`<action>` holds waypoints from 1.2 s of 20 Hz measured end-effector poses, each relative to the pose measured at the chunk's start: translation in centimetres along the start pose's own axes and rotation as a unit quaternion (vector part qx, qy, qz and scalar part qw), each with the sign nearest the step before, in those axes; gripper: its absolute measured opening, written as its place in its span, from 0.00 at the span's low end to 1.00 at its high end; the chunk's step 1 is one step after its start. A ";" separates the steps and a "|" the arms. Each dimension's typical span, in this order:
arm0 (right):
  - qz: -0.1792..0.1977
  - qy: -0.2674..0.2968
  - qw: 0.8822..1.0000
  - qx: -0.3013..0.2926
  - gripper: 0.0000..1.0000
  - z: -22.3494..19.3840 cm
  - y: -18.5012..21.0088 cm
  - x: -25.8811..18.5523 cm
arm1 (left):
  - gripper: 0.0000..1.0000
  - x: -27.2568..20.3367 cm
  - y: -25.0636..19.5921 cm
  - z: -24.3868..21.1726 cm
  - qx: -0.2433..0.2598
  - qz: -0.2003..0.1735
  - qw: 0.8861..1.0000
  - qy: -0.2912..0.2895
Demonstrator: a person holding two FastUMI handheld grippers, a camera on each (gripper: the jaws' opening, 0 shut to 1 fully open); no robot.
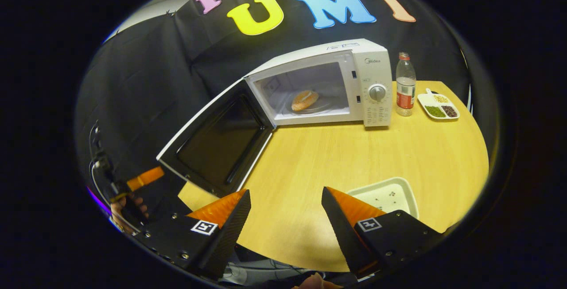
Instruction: Open the microwave oven with the left hand, put the food in, and close the microwave oven.
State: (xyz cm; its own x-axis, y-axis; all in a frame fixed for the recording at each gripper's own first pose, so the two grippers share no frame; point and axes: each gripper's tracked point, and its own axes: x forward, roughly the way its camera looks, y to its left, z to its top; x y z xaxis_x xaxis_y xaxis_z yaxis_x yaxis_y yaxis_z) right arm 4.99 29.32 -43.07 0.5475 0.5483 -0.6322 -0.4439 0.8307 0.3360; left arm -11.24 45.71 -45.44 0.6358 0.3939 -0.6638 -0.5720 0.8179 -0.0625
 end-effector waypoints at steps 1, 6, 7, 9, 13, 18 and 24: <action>-0.014 0.000 1.000 -0.005 0.98 -0.4 -1.0 -1.0 | 0.94 1.5 -1.2 -0.2 -0.006 -0.022 1.000 0.017; -0.045 -0.023 0.998 0.033 0.98 -0.4 -3.9 -4.9 | 0.93 2.4 -3.8 0.2 0.044 -0.028 0.999 0.006; -0.049 -0.028 0.998 0.039 0.98 -0.2 -4.6 -5.5 | 0.93 2.2 -4.5 0.1 0.049 -0.032 0.998 0.009; -0.046 -0.037 0.997 0.056 0.98 0.2 -5.6 -6.3 | 0.93 1.9 -6.0 -0.5 0.062 -0.039 0.997 0.017; -0.024 -0.051 0.995 0.079 0.98 0.8 -7.1 -8.1 | 0.93 0.7 -9.7 -1.0 0.091 -0.040 0.995 0.025; 0.005 -0.034 0.996 0.086 0.98 -2.4 -9.3 -11.2 | 0.98 -0.1 -15.8 -1.1 0.122 -0.044 0.991 0.028; -0.009 -0.049 0.986 0.160 0.98 -4.2 -12.9 -15.5 | 0.97 0.4 -23.6 -0.2 0.138 -0.070 0.988 0.016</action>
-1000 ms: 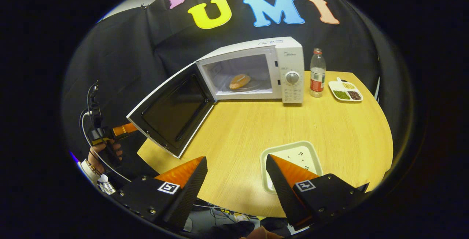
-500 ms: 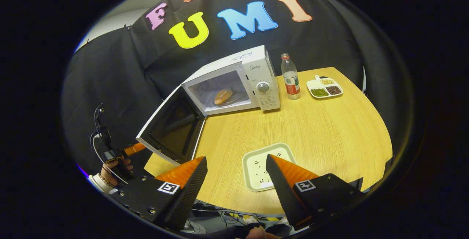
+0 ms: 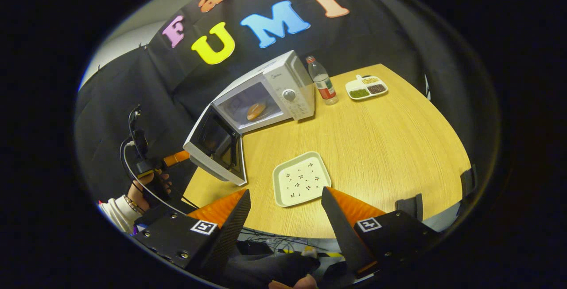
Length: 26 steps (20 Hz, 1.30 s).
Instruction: Open the microwave oven with the left hand, put the food in, and close the microwave oven.
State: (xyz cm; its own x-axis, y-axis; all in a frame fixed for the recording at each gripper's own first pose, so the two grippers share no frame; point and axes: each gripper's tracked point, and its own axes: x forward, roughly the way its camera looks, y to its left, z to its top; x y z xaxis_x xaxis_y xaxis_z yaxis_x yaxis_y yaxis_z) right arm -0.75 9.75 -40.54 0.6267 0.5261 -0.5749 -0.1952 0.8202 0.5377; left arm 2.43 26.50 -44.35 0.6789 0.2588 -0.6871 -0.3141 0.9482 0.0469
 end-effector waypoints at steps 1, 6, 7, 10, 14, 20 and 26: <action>-0.008 -0.019 1.000 0.004 0.98 0.8 -0.3 -0.6 | 0.97 0.3 -1.3 0.7 0.009 -0.011 1.000 -0.007; -0.056 -0.071 0.994 0.062 0.98 2.1 -1.3 -1.9 | 0.87 3.3 -6.1 4.5 0.124 -0.059 0.990 -0.042; -0.071 -0.086 0.992 0.067 0.98 2.4 -1.6 -2.0 | 0.88 4.2 -7.1 4.6 0.132 -0.077 0.987 -0.040; -0.099 -0.101 0.985 0.095 0.98 1.7 -1.3 -2.5 | 0.89 6.7 -9.3 4.9 0.135 -0.118 0.983 -0.039; -0.135 -0.117 0.978 0.109 0.98 0.9 -1.1 -2.4 | 0.90 8.9 -11.6 6.4 0.143 -0.158 0.976 -0.053; -0.175 -0.103 0.971 0.126 0.98 -0.9 -1.6 -2.7 | 0.90 12.4 -15.6 8.5 0.163 -0.199 0.963 -0.077; -0.210 -0.101 0.959 0.161 0.98 -2.2 -3.2 -4.5 | 0.89 16.7 -19.3 10.1 0.171 -0.211 0.959 -0.082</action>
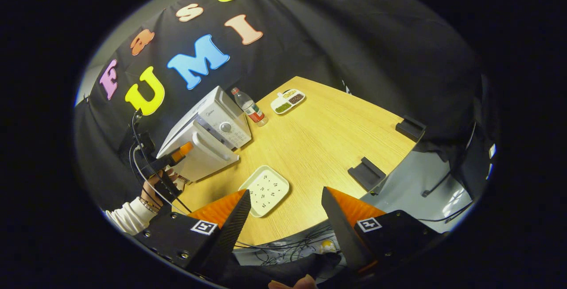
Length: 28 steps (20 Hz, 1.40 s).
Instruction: Open the microwave oven with the left hand, put the food in, and close the microwave oven.
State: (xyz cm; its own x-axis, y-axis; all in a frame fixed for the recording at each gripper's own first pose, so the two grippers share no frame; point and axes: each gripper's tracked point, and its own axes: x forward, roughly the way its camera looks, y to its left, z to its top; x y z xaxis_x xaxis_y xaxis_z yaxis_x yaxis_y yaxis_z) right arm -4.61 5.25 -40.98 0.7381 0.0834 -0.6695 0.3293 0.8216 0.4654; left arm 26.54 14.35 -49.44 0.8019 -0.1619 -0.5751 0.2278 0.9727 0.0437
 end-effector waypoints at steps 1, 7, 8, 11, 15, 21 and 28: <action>-0.006 -0.002 1.000 0.006 0.99 0.0 -0.3 -0.2 | 0.88 0.8 -0.3 0.5 0.004 -0.003 1.000 -0.004; -0.019 -0.007 0.999 0.030 0.98 0.8 -1.1 0.3 | 0.84 2.9 -2.2 1.5 -0.026 -0.028 0.999 -0.011; -0.018 -0.006 0.999 0.029 0.98 1.0 -1.1 0.4 | 0.84 2.9 -2.3 1.4 -0.028 -0.030 0.999 -0.011; -0.013 0.005 0.999 0.029 0.98 1.3 -0.7 1.5 | 0.84 2.9 -2.3 1.5 -0.026 -0.036 0.999 -0.011; 0.003 0.011 1.000 0.026 0.98 1.6 0.8 2.3 | 0.83 3.0 -2.3 1.4 -0.046 -0.042 0.998 -0.012; 0.006 0.027 1.000 0.010 0.99 1.0 1.3 2.4 | 0.78 4.9 -2.3 1.2 -0.064 -0.040 0.997 -0.001; 0.007 0.013 1.000 0.013 0.99 2.5 1.2 1.7 | 0.82 2.8 -1.3 1.5 -0.045 -0.025 0.999 -0.001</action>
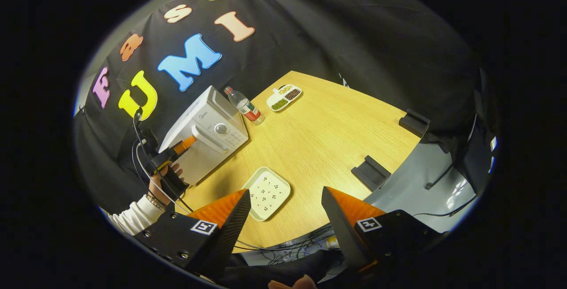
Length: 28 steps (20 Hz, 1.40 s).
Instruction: Open the microwave oven with the left hand, put the food in, and close the microwave oven.
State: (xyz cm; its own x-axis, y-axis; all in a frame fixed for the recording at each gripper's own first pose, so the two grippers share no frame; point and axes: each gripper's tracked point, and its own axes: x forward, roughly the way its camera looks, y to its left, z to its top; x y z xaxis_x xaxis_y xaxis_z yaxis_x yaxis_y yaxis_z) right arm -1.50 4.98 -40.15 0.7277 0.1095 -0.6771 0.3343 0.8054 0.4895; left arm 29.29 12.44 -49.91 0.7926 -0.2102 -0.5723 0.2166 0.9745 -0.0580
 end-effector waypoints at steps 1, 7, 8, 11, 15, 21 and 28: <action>0.006 -0.007 1.000 -0.001 0.99 0.9 0.3 -0.1 | 0.82 -1.0 -0.2 0.5 0.002 -0.003 1.000 -0.009; 0.038 -0.024 0.998 -0.042 0.98 6.1 2.2 -0.6 | 0.82 -10.3 -3.5 3.2 0.025 -0.026 0.999 -0.029; 0.043 -0.013 0.998 -0.049 0.98 6.7 2.9 -0.9 | 0.82 -12.3 -3.7 4.6 0.039 -0.020 0.998 -0.042; 0.061 -0.071 0.989 -0.111 0.98 11.7 5.8 -3.1 | 0.83 -18.9 -5.5 8.9 0.018 -0.019 0.996 -0.081; 0.114 -0.164 0.955 -0.219 0.98 18.4 11.3 -8.2 | 0.82 -28.7 -6.5 14.6 -0.052 0.035 0.988 -0.141; 0.188 -0.292 0.872 -0.344 0.98 23.4 16.4 -15.7 | 0.88 -40.0 -14.2 20.6 -0.094 0.080 0.969 -0.214; 0.229 -0.319 0.843 -0.367 0.98 23.9 17.8 -18.4 | 0.91 -47.5 -15.9 23.0 -0.063 0.158 0.953 -0.252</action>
State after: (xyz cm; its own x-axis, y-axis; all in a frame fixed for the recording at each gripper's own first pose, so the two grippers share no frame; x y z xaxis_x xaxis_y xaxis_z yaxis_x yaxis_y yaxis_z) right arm 5.38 3.42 -5.82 0.9324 0.3594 0.0380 -0.3592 0.9332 -0.0117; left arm 1.35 5.14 -2.96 0.9866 0.1158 -0.1148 -0.1236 0.9903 -0.0633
